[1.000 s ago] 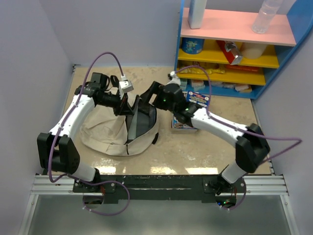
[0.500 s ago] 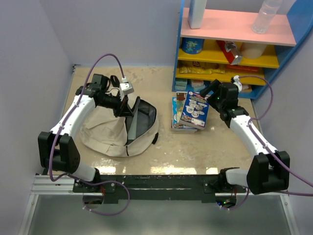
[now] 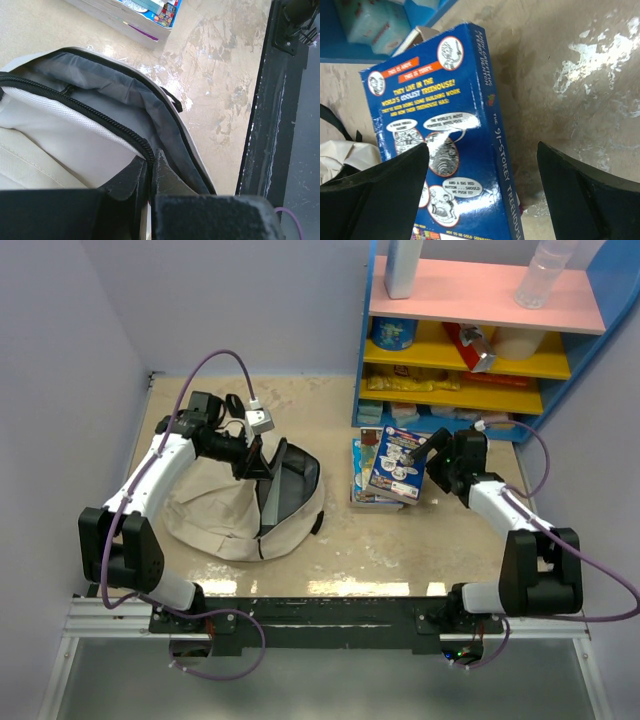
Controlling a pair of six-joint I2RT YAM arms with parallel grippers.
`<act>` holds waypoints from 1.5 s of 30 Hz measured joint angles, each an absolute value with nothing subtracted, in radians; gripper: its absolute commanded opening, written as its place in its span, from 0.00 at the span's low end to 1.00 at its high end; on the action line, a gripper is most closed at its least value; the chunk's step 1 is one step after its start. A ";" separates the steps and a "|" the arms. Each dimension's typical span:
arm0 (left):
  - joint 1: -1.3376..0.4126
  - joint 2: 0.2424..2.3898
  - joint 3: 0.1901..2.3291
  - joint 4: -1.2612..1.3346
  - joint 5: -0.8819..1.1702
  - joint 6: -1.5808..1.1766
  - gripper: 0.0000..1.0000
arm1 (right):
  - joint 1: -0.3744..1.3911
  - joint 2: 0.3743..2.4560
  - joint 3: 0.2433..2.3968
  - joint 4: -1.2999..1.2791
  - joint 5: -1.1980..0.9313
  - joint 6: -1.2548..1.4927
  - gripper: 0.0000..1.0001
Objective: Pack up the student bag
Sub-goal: Pick up the book from the center of the board.
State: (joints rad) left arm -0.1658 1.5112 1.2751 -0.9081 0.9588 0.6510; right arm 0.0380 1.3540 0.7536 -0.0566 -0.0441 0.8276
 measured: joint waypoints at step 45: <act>-0.166 1.526 1.275 -0.917 0.962 0.652 0.00 | 0.033 1.167 0.597 0.175 -0.241 0.976 0.00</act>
